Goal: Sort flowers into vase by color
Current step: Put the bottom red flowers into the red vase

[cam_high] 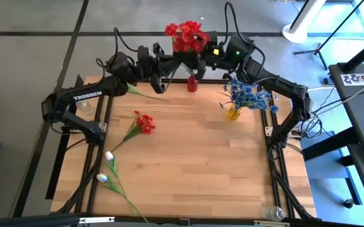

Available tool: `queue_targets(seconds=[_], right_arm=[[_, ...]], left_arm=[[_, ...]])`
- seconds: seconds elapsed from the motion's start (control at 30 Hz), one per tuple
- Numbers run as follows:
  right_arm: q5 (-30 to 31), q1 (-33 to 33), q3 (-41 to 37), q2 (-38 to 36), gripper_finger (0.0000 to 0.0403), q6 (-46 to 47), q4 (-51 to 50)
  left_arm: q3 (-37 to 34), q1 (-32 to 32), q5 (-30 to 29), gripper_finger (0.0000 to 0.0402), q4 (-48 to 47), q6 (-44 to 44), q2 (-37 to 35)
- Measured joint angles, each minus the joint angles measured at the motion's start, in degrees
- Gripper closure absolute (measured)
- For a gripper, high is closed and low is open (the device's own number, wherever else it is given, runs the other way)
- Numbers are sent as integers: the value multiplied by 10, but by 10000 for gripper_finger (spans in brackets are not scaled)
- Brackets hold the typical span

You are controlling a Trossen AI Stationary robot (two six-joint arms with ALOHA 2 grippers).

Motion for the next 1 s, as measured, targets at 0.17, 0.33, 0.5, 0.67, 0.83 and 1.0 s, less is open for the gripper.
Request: queue_targets(seconds=[0.17, 0.33, 0.5, 0.67, 0.83, 1.0], right_arm=[[4, 0, 0, 0, 387, -12, -6], [37, -13, 0, -4, 382, -30, -35], [54, -62, 0, -12, 392, -47, -54], [113, -113, 0, -12, 395, -76, -84], [207, -147, -10, -12, 393, -121, -101], [225, -177, -68, -12, 397, -130, -74]], left_arm=[[0, 21, 51, 321, -42, -14, -3], [0, 53, 74, 281, -118, -25, -29], [0, 84, 77, 257, -270, 60, -95], [0, 98, 25, 258, -400, 99, -155], [0, 97, -6, 267, -472, 99, -183], [0, 88, -8, 270, -498, 81, -185]])
